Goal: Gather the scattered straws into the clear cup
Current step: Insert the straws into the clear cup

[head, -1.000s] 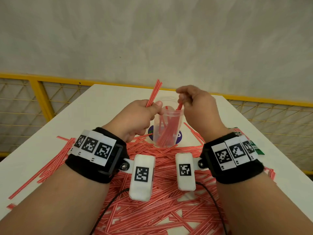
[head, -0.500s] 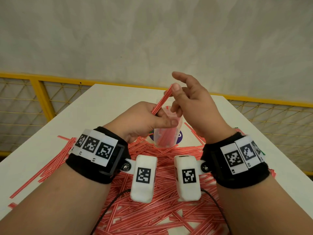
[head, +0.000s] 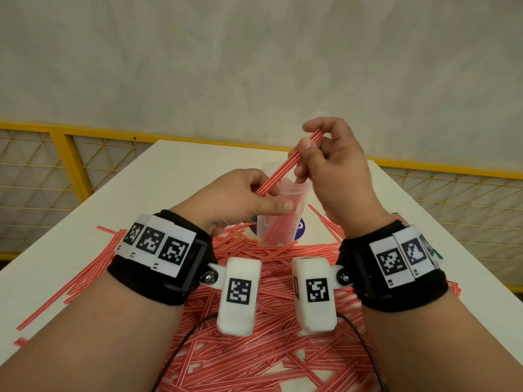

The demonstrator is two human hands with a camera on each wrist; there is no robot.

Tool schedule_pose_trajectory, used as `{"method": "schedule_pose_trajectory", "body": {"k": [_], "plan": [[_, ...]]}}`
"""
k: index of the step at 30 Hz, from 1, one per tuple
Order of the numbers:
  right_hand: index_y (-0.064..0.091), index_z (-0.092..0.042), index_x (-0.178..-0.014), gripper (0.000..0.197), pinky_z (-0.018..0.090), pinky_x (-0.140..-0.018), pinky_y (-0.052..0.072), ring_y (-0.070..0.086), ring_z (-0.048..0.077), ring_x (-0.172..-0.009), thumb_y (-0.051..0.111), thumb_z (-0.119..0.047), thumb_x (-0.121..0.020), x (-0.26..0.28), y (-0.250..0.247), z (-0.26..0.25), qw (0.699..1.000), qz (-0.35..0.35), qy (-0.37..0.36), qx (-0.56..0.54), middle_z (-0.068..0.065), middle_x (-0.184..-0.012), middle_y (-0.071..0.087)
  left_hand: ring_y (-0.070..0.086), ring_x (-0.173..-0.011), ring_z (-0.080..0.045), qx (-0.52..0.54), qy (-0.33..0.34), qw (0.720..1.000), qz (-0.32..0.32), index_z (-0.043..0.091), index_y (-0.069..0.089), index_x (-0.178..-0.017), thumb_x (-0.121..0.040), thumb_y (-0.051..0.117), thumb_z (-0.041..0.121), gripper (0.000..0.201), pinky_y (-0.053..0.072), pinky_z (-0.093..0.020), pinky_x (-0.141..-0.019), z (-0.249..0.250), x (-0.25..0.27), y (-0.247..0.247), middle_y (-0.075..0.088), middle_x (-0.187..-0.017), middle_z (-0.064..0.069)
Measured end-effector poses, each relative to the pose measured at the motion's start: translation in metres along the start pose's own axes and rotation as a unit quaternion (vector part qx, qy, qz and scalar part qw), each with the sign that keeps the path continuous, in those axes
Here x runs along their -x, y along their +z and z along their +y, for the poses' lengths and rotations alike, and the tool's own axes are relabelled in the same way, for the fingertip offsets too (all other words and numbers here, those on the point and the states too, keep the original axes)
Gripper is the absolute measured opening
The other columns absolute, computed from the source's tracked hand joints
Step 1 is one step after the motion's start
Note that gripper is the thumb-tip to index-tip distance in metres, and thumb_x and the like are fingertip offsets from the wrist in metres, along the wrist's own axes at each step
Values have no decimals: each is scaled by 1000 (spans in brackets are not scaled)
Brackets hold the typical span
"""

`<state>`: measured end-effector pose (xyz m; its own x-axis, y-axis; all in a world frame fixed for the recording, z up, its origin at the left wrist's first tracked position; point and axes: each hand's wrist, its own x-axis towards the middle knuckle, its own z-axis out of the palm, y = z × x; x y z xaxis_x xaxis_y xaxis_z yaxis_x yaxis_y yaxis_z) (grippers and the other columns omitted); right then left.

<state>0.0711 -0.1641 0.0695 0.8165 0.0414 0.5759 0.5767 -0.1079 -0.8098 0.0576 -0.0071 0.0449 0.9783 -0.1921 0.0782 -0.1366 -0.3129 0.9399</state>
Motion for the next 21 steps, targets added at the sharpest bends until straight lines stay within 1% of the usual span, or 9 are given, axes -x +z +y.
{"method": "schedule_pose_trajectory", "body": {"k": [3,6,8,10,11,14,17,19,21], "plan": [[49,-23,-100,19,28,-53,49,53,10,-51,48,-4,-97,-7,-12,3,994,101,-43,-28,7,-73,61,47,-65,-8,-13,-3,999,50,28,55,-92,-47,83,50,57,38,-25,-58,-2,-2,-6,51,-84,7],[49,-26,-101,20,29,-56,50,55,12,-53,48,-7,-96,-12,-21,8,982,171,-74,-13,6,-74,61,54,-85,-8,-53,35,993,101,36,51,-102,-77,78,40,37,42,-24,-64,-6,-4,-6,51,-110,6],[49,-31,-101,23,31,-57,51,55,12,-54,49,-9,-95,-12,-24,12,978,181,-98,25,4,-73,59,54,-109,-7,-99,75,987,100,38,53,-113,-91,65,29,27,46,-23,-79,-8,-5,-5,47,-129,9],[49,-33,-102,25,34,-60,51,56,16,-58,49,-10,-94,-11,-24,15,976,165,-119,74,9,-76,59,46,-127,-8,-149,85,982,75,36,56,-121,-96,57,22,28,38,-26,-98,-10,-6,-4,40,-146,13],[49,-32,-104,26,36,-62,51,56,18,-61,49,-9,-94,-11,-23,18,976,151,-125,96,11,-79,59,44,-130,-8,-160,81,982,64,34,57,-123,-98,54,21,28,34,-25,-101,-10,-7,-3,37,-150,14],[54,-25,-111,26,37,-69,52,57,19,-67,49,-6,-94,-9,-20,22,977,105,-123,140,0,-78,57,49,-128,-12,-158,74,983,61,28,58,-126,-100,49,21,29,39,-24,-95,-7,-7,-2,36,-153,13],[59,-18,-117,27,25,-68,48,55,7,-67,52,-8,-94,-7,-17,24,969,69,-122,205,-13,-73,53,55,-109,-9,-143,70,985,72,26,59,-127,-101,48,19,29,45,-36,-84,-3,-4,0,36,-153,13],[61,-22,-120,27,28,-73,46,59,15,-81,51,-14,-96,-6,-16,26,952,-1,-95,290,-10,-81,61,46,-101,2,-134,71,986,74,24,59,-127,-101,47,17,29,39,-37,-86,-2,-3,1,36,-153,12],[63,-27,-121,28,32,-85,43,53,26,-104,45,-24,-100,-6,-15,29,910,-87,-48,402,-1,-104,66,40,-99,7,-136,69,985,77,24,59,-127,-102,45,16,30,39,-38,-86,-1,-3,1,36,-153,12]]}}
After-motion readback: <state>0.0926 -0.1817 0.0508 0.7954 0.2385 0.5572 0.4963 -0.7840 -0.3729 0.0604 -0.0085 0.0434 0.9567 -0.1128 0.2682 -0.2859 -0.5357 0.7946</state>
